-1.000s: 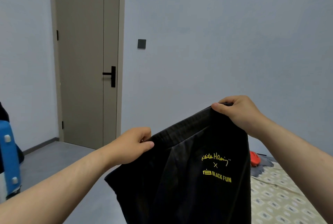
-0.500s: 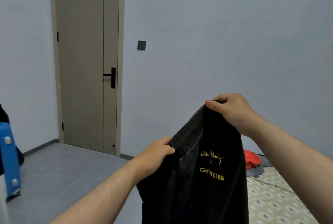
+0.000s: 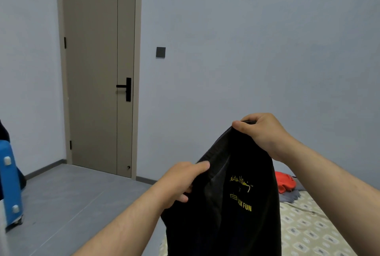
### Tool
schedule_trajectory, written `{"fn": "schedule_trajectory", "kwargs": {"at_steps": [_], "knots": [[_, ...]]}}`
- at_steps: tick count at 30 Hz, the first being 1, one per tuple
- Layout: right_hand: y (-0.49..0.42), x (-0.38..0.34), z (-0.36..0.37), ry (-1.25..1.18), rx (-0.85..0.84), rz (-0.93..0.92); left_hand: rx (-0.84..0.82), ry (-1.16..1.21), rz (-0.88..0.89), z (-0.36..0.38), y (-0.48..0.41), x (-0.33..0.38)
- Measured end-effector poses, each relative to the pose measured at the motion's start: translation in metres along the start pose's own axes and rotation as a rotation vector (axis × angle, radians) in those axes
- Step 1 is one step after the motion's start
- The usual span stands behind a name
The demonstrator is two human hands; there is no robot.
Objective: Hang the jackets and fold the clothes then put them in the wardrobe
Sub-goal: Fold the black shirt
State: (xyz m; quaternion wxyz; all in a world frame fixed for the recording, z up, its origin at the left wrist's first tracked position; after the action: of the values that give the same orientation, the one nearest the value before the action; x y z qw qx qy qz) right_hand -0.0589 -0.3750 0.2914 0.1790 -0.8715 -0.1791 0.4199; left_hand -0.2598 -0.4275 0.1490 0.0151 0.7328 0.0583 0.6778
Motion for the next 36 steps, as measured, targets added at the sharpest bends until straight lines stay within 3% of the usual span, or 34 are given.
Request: {"fn": "schedule_trajectory", "kwargs": {"at_steps": [3,5,10,15,19,25,29,33,36], "knots": [[0.003,-0.006,0.002,0.044,-0.067,-0.035,0.19,0.086,0.232,-0.021,-0.001,0.019],[0.005,-0.01,0.002,0.041,-0.136,-0.043,0.201,0.149,0.364,-0.033,0.002,0.038],[0.023,-0.02,0.009,-0.115,-0.399,-0.103,-0.05,0.387,0.512,-0.059,0.017,0.089],[0.036,-0.026,0.021,-0.04,-0.347,-0.176,-0.316,0.278,0.575,-0.066,0.049,0.119],[0.043,-0.024,0.037,0.034,-0.389,-0.218,-0.437,0.241,0.59,-0.065,0.063,0.126],[0.054,-0.018,0.063,-0.277,-0.54,-0.158,-0.354,0.225,0.595,-0.074,0.061,0.124],[0.045,-0.017,0.053,-0.276,-0.35,-0.154,-0.156,0.057,0.637,-0.085,0.053,0.123],[0.034,-0.022,0.034,-0.105,-0.191,-0.154,-0.127,0.049,0.613,-0.09,0.043,0.123],[0.03,-0.04,0.031,0.435,-0.233,-0.292,-0.119,0.077,0.615,-0.086,0.038,0.125]]}}
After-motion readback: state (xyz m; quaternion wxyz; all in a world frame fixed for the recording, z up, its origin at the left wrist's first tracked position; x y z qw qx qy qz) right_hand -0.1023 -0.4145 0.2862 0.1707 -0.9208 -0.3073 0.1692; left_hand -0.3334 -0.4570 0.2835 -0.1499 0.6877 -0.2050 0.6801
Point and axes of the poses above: each hand's wrist, its own y-axis away from the middle knuckle, its own z-axis out of the palm, x = y × z, the point moved 8 cm from there along -y, towards the middle knuckle, and after that the axes turned 14 degrees about y, right-handed, at the moved point
